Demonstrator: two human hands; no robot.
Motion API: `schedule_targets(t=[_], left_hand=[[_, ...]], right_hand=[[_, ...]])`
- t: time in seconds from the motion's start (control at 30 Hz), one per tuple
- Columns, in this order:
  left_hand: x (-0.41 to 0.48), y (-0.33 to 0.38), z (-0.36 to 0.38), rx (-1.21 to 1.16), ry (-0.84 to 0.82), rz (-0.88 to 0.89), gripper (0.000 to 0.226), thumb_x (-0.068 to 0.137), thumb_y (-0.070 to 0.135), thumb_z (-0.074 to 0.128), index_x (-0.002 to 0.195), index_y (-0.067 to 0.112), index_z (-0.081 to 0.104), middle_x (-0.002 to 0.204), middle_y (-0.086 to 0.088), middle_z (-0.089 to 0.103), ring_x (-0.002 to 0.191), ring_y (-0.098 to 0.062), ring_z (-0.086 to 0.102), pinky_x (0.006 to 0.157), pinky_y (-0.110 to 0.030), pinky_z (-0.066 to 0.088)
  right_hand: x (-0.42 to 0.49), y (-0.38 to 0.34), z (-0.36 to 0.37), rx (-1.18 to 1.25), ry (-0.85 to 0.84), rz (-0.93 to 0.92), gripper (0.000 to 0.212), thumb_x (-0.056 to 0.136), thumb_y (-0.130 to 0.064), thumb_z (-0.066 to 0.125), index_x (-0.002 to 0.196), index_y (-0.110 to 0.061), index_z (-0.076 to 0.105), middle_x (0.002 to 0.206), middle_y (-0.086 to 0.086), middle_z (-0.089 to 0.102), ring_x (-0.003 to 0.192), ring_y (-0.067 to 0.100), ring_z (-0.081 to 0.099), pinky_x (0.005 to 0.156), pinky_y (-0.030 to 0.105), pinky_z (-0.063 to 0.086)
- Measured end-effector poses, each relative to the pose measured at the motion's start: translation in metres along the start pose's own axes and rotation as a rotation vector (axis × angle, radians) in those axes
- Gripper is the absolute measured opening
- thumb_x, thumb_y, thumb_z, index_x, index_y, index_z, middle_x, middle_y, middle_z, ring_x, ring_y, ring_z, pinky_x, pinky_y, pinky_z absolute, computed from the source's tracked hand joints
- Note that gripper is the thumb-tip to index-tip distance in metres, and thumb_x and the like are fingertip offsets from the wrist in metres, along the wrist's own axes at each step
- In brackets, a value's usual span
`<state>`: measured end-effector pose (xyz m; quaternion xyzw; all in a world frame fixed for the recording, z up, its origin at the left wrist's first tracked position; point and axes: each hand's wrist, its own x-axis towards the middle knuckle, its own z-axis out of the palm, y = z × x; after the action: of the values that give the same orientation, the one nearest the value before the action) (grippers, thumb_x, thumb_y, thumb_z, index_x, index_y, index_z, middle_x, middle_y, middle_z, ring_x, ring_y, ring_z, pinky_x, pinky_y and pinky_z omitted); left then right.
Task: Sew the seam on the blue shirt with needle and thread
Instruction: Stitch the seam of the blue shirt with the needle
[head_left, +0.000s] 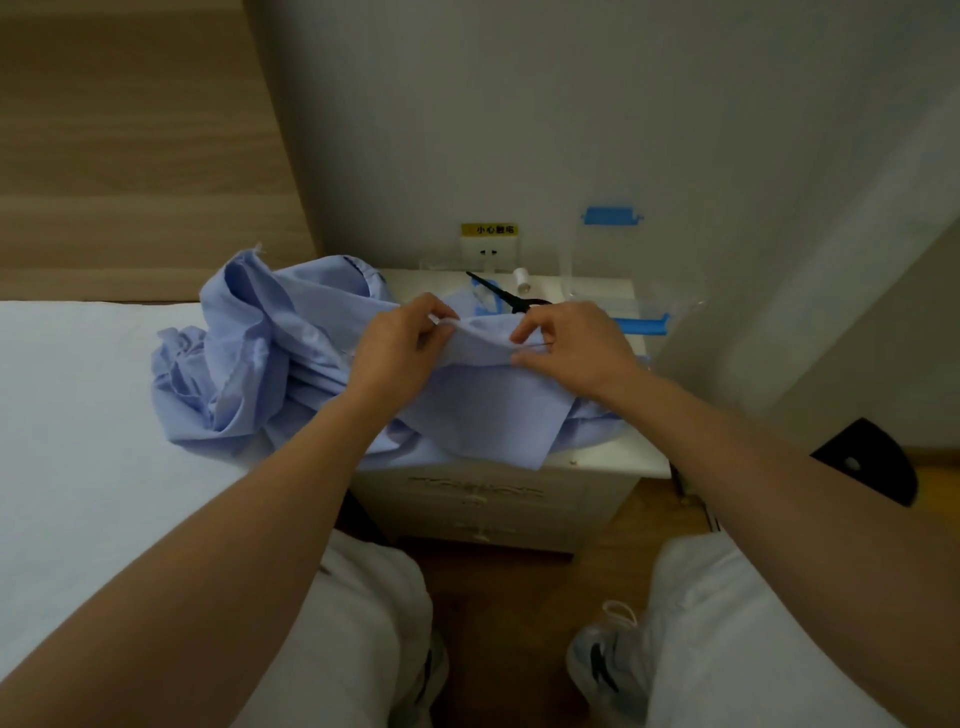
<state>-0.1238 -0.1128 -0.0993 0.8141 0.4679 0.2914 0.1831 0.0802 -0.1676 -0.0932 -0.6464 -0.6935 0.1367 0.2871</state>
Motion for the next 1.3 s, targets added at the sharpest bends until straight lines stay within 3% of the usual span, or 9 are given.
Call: schedule_targets(t=[0.17,0.27,0.37,0.53,0.8,0.93,1.1,1.23,1.3], left_hand=[[0.001,0.015,-0.004,-0.063,0.115,0.109,0.003,0.098,0.009,0.047,0.096,0.008,0.050,0.064,-0.010,0.055,0.057,-0.016,0.048,0.056,-0.019,0.036],[0.007,0.020,-0.003,-0.083,0.130,0.139,0.027,0.093,0.001,0.041,0.083,0.012,0.064,0.079,-0.006,0.061,0.070,-0.016,0.050,0.062,-0.016,0.034],[0.011,0.021,0.000,-0.131,0.162,0.086,0.037,0.095,0.000,0.039,0.100,0.014,0.073,0.103,0.002,0.062,0.093,-0.011,0.051,0.078,-0.013,0.035],[0.015,0.016,0.005,-0.103,0.123,0.032,0.039,0.096,0.001,0.038,0.118,0.015,0.067,0.117,-0.007,0.065,0.103,-0.023,0.058,0.084,-0.019,0.038],[0.015,0.014,-0.001,-0.162,0.207,0.079,0.032,0.093,0.016,0.044,0.118,0.020,0.064,0.102,-0.005,0.063,0.081,-0.017,0.056,0.076,-0.020,0.043],[0.007,0.017,-0.001,-0.133,-0.080,0.073,0.032,0.094,0.037,0.056,0.122,0.022,0.064,0.117,0.000,0.063,0.102,-0.017,0.059,0.083,-0.024,0.042],[-0.004,0.010,0.003,0.337,-0.479,0.239,0.095,0.062,0.076,0.062,0.139,0.026,0.041,0.138,0.002,0.049,0.123,-0.019,0.045,0.103,-0.041,0.036],[0.000,0.005,-0.001,0.152,-0.169,0.140,0.020,0.090,0.023,0.061,0.108,0.019,0.069,0.104,-0.006,0.070,0.095,-0.026,0.062,0.081,-0.034,0.046],[0.002,0.007,-0.006,0.069,-0.025,0.052,0.017,0.094,0.019,0.058,0.101,0.014,0.072,0.093,-0.008,0.072,0.085,-0.025,0.063,0.072,-0.027,0.040]], right_hand=[[0.002,0.000,-0.011,0.141,0.320,0.060,0.013,0.086,-0.025,0.069,0.084,-0.023,0.056,0.048,-0.011,0.039,0.047,0.006,0.038,0.058,0.033,0.043],[-0.002,0.001,-0.016,0.156,0.344,0.054,0.020,0.086,-0.022,0.069,0.079,-0.015,0.052,0.052,-0.009,0.042,0.050,0.008,0.041,0.059,0.035,0.044],[-0.006,0.006,-0.015,0.052,0.169,0.083,0.026,0.084,-0.027,0.069,0.066,-0.011,0.060,0.055,-0.006,0.050,0.055,0.012,0.048,0.063,0.038,0.048],[-0.019,0.018,-0.001,-0.308,-0.239,0.202,0.030,0.082,-0.040,0.064,0.095,-0.013,0.062,0.080,0.008,0.062,0.078,0.028,0.060,0.070,0.037,0.050],[-0.005,0.010,-0.014,-0.006,0.203,0.131,0.033,0.090,-0.033,0.062,0.073,-0.005,0.066,0.061,0.009,0.059,0.061,0.020,0.054,0.059,0.032,0.041],[-0.006,0.018,-0.011,0.074,0.161,0.113,0.049,0.093,-0.033,0.058,0.054,-0.005,0.050,0.049,0.009,0.044,0.048,0.015,0.037,0.053,0.030,0.033],[0.002,0.023,-0.013,0.335,0.288,0.177,0.051,0.097,-0.031,0.055,0.054,-0.006,0.045,0.052,0.013,0.039,0.054,0.024,0.039,0.057,0.043,0.046],[-0.002,0.013,-0.014,0.405,0.291,0.151,0.022,0.092,-0.033,0.063,0.082,-0.014,0.059,0.052,-0.009,0.046,0.055,0.017,0.049,0.058,0.035,0.047],[-0.008,0.004,-0.017,0.409,0.255,0.046,0.026,0.087,-0.037,0.069,0.082,-0.014,0.057,0.046,-0.010,0.040,0.046,0.011,0.037,0.050,0.027,0.036]])
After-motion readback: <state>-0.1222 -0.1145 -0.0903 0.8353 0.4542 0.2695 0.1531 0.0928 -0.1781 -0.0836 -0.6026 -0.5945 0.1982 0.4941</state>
